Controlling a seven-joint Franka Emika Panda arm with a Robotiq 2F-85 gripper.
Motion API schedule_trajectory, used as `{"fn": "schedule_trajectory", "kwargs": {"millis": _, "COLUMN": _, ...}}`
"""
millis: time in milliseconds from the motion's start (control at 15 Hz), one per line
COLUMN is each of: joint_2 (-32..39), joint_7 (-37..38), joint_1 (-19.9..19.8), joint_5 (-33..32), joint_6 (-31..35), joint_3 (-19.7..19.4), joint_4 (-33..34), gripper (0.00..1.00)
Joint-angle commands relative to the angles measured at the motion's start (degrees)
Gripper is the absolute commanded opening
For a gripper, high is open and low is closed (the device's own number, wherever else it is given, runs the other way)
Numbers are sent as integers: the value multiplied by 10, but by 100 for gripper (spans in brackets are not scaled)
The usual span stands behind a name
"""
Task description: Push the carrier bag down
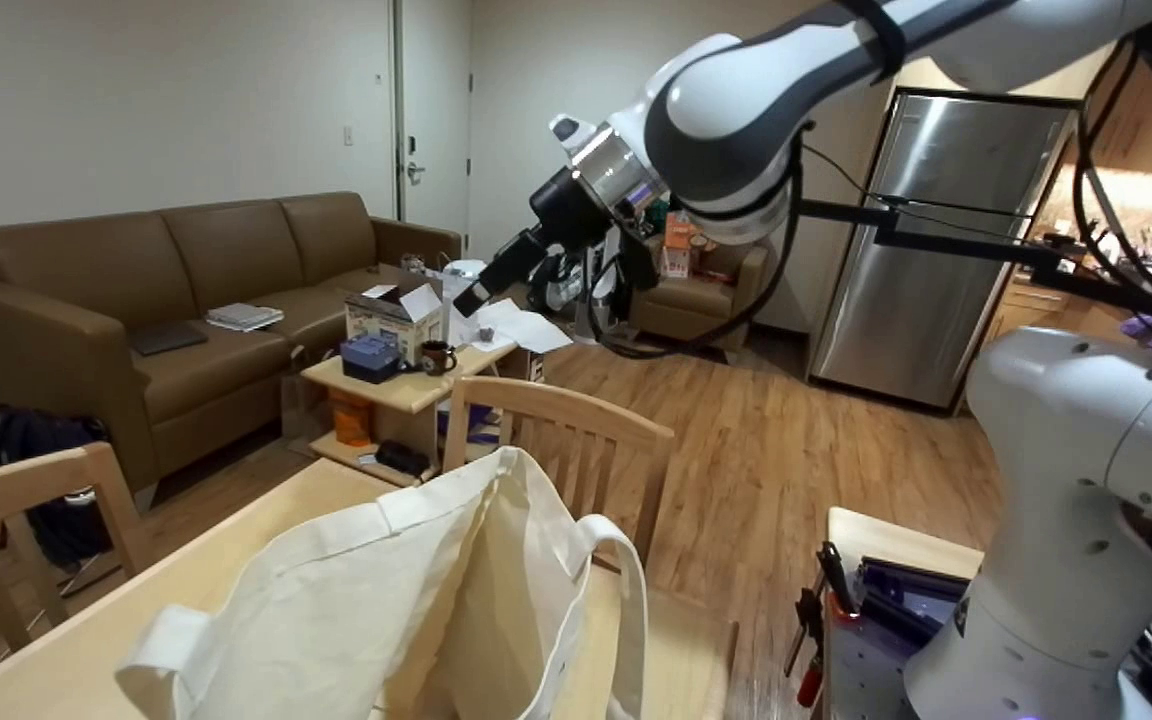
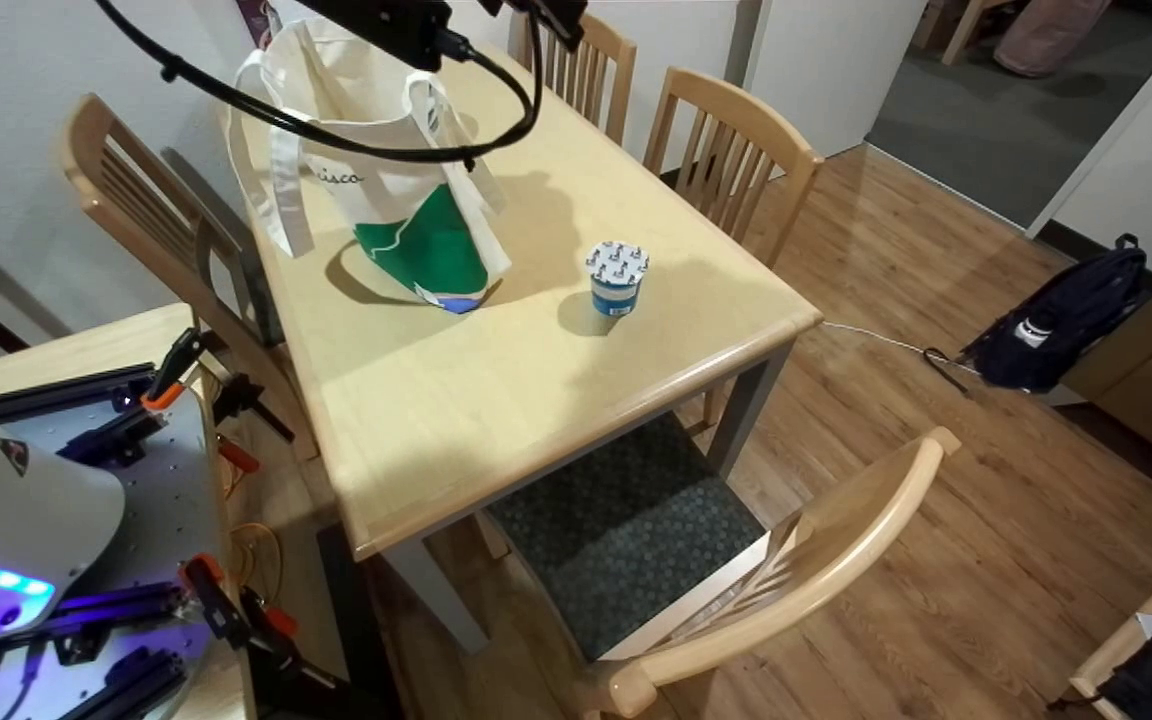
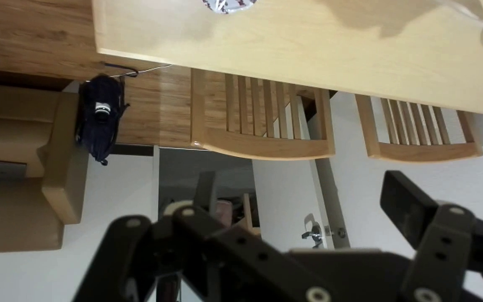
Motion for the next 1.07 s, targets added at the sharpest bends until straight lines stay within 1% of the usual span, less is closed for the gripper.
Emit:
{"fn": "schedule_trajectory", "kwargs": {"millis": 0, "joint_2": 4, "joint_7": -10, "joint_1": 17, "joint_5": 2, "joint_6": -6, "joint_3": -21, "joint_4": 11, "gripper": 100}}
{"fn": "schedule_trajectory", "kwargs": {"millis": 67, "joint_2": 7, "joint_7": -16, "joint_1": 23, "joint_5": 3, "joint_6": -10, "joint_3": -32, "joint_4": 17, "gripper": 100}}
{"fn": "schedule_trajectory", "kwargs": {"millis": 133, "joint_2": 8, "joint_7": -17, "joint_1": 24, "joint_5": 3, "joint_6": -11, "joint_3": -34, "joint_4": 18, "gripper": 100}}
{"fn": "schedule_trajectory", "kwargs": {"millis": 200, "joint_2": 3, "joint_7": -26, "joint_1": 26, "joint_5": -3, "joint_6": -30, "joint_3": -36, "joint_4": 20, "gripper": 100}}
{"fn": "schedule_trajectory", "kwargs": {"millis": 267, "joint_2": 17, "joint_7": -40, "joint_1": 30, "joint_5": -15, "joint_6": -75, "joint_3": -45, "joint_4": 38, "gripper": 100}}
{"fn": "schedule_trajectory", "kwargs": {"millis": 333, "joint_2": 14, "joint_7": -66, "joint_1": 58, "joint_5": -8, "joint_6": -106, "joint_3": -70, "joint_4": 52, "gripper": 100}}
{"fn": "schedule_trajectory", "kwargs": {"millis": 400, "joint_2": 31, "joint_7": -98, "joint_1": 94, "joint_5": 10, "joint_6": -154, "joint_3": -107, "joint_4": 83, "gripper": 100}}
{"fn": "schedule_trajectory", "kwargs": {"millis": 467, "joint_2": 33, "joint_7": -141, "joint_1": 138, "joint_5": 37, "joint_6": -188, "joint_3": -150, "joint_4": 106, "gripper": 100}}
{"fn": "schedule_trajectory", "kwargs": {"millis": 533, "joint_2": 44, "joint_7": -186, "joint_1": 191, "joint_5": 71, "joint_6": -231, "joint_3": -207, "joint_4": 141, "gripper": 100}}
{"fn": "schedule_trajectory", "kwargs": {"millis": 600, "joint_2": 67, "joint_7": -214, "joint_1": 225, "joint_5": 79, "joint_6": -281, "joint_3": -250, "joint_4": 173, "gripper": 100}}
{"fn": "schedule_trajectory", "kwargs": {"millis": 667, "joint_2": 80, "joint_7": -232, "joint_1": 267, "joint_5": 86, "joint_6": -329, "joint_3": -299, "joint_4": 197, "gripper": 100}}
{"fn": "schedule_trajectory", "kwargs": {"millis": 733, "joint_2": 108, "joint_7": -240, "joint_1": 307, "joint_5": 82, "joint_6": -377, "joint_3": -349, "joint_4": 225, "gripper": 100}}
{"fn": "schedule_trajectory", "kwargs": {"millis": 800, "joint_2": 114, "joint_7": -261, "joint_1": 351, "joint_5": 84, "joint_6": -409, "joint_3": -399, "joint_4": 243, "gripper": 100}}
{"fn": "schedule_trajectory", "kwargs": {"millis": 867, "joint_2": 57, "joint_7": -218, "joint_1": 293, "joint_5": 56, "joint_6": -354, "joint_3": -334, "joint_4": 196, "gripper": 100}}
{"fn": "schedule_trajectory", "kwargs": {"millis": 933, "joint_2": 68, "joint_7": -230, "joint_1": 325, "joint_5": 58, "joint_6": -379, "joint_3": -370, "joint_4": 215, "gripper": 100}}
{"fn": "schedule_trajectory", "kwargs": {"millis": 1000, "joint_2": 77, "joint_7": -235, "joint_1": 342, "joint_5": 60, "joint_6": -388, "joint_3": -387, "joint_4": 226, "gripper": 100}}
